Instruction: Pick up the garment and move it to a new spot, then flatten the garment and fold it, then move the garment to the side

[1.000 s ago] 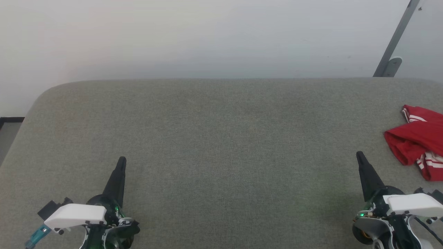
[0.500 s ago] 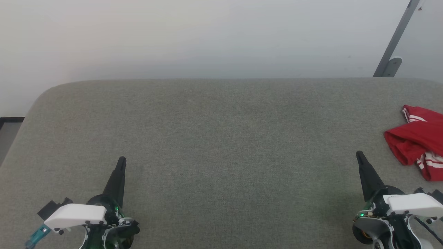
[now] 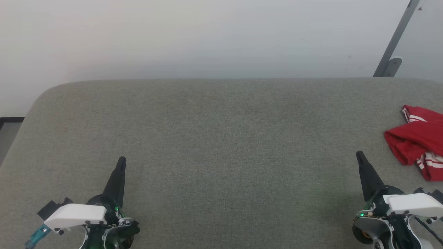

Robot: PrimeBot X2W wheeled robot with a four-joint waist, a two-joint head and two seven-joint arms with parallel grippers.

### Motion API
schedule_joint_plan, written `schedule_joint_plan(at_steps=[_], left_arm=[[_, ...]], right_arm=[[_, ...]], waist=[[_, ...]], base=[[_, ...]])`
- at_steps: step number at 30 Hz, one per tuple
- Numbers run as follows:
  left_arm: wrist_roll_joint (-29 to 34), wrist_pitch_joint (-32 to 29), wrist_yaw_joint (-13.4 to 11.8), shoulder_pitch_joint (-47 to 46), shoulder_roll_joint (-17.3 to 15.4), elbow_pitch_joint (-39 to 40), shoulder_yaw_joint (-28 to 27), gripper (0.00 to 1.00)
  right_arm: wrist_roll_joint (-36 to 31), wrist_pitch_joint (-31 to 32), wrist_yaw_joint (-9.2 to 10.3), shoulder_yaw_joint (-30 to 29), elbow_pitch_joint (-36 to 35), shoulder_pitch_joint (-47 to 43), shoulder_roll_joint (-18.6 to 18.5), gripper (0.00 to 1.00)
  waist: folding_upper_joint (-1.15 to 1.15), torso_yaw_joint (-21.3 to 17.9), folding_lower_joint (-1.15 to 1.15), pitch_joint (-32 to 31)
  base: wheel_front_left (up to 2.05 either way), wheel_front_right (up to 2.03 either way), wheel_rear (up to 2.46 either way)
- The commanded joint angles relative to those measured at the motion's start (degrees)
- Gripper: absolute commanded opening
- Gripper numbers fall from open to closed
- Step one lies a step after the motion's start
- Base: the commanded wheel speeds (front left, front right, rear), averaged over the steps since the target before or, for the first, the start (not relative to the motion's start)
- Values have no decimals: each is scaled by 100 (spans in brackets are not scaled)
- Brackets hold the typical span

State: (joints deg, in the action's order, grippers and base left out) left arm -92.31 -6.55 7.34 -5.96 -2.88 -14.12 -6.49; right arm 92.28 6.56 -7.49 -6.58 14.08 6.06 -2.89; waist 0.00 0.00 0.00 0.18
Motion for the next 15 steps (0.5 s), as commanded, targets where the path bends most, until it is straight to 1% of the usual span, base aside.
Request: schedule_joint_plan(at_steps=[1, 15], left_arm=[[-18, -18, 26, -66, 13, 4, -2, 0], [-18, -18, 26, -66, 13, 4, -2, 0]], right_arm=[[24, 14, 0, -3, -18, 32, 18, 0], [25, 14, 0, 0, -18, 32, 18, 0]], waist=[[0, 0, 0, 0], [0, 0, 0, 0]], base=[[0, 0, 0], [0, 0, 0]])
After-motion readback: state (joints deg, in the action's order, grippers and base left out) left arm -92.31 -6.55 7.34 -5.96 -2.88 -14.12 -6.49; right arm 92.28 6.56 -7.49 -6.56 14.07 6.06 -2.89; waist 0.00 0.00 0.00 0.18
